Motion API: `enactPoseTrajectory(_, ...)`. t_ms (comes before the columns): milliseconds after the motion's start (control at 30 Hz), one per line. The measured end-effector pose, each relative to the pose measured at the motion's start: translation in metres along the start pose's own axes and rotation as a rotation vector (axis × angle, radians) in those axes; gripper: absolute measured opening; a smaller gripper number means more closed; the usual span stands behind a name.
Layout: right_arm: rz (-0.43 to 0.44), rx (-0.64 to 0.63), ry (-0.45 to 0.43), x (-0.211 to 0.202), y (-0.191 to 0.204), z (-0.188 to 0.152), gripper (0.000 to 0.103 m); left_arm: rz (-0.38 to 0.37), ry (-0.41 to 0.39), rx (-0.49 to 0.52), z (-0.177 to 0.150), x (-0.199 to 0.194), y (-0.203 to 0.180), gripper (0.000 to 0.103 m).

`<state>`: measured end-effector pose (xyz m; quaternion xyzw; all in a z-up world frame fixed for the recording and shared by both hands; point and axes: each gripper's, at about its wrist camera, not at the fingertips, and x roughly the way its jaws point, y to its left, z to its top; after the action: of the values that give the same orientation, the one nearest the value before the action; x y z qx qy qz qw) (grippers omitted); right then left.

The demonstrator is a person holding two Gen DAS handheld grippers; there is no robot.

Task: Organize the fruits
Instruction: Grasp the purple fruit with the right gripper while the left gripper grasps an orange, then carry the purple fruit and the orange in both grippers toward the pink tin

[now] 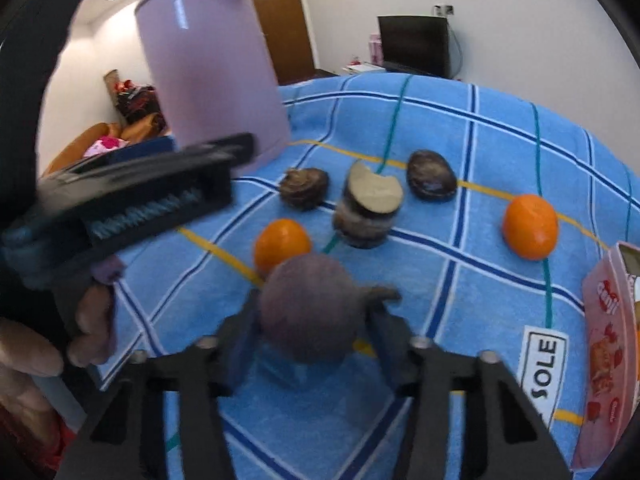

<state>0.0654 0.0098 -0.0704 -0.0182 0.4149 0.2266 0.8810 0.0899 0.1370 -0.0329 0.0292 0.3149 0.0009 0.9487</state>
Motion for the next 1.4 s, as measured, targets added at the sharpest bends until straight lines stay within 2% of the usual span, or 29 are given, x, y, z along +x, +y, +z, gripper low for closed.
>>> enactPoseTrajectory(100,-0.01,0.044,-0.021,-0.006,-0.008,-0.002,0.05,-0.04,0.0,0.032,-0.001,-0.003,-0.008,0.081)
enactPoseTrajectory(200,0.009,0.129,-0.099,-0.022,-0.027,-0.005,0.05,-0.101,0.005,0.041,-0.003,-0.005,-0.013,0.081)
enactPoseTrajectory(400,-0.245,0.168,-0.289,-0.065,-0.057,-0.011,0.051,-0.204,0.054,0.102,-0.009,-0.003,-0.032,0.081)
enactPoseTrajectory(533,-0.252,0.217,-0.315,-0.074,-0.072,-0.015,0.051,-0.233,0.116,0.12,-0.015,0.006,-0.037,0.08)
enactPoseTrajectory(567,-0.246,0.226,-0.309,-0.073,-0.074,-0.016,0.051,-0.238,0.135,0.127,-0.017,0.009,-0.039,0.077)
enactPoseTrajectory(633,-0.234,0.23,-0.295,-0.07,-0.074,-0.016,0.051,-0.23,0.167,0.154,-0.022,0.016,-0.046,0.059)
enactPoseTrajectory(667,-0.23,0.227,-0.291,-0.069,-0.073,-0.016,0.051,-0.219,0.181,0.166,-0.024,0.019,-0.048,0.057)
enactPoseTrajectory(733,-0.223,0.219,-0.289,-0.067,-0.069,-0.016,0.051,-0.192,0.212,0.177,-0.028,0.027,-0.051,0.045)
enactPoseTrajectory(800,-0.225,0.205,-0.29,-0.068,-0.066,-0.016,0.051,-0.212,0.223,0.161,-0.029,0.028,-0.049,0.04)
enactPoseTrajectory(900,-0.231,0.191,-0.291,-0.07,-0.063,-0.019,0.051,-0.213,0.219,0.147,-0.029,0.027,-0.046,0.039)
enactPoseTrajectory(1000,-0.235,0.185,-0.3,-0.071,-0.061,-0.021,0.051,-0.208,0.18,0.124,-0.027,0.019,-0.043,0.039)
enactPoseTrajectory(1133,-0.259,0.163,-0.34,-0.076,-0.057,-0.022,0.051,-0.167,0.031,0.11,-0.019,-0.005,-0.043,0.039)
enactPoseTrajectory(1400,-0.399,0.066,-0.474,-0.095,-0.04,-0.024,0.051,-0.166,-0.172,0.045,-0.009,-0.036,-0.043,0.039)
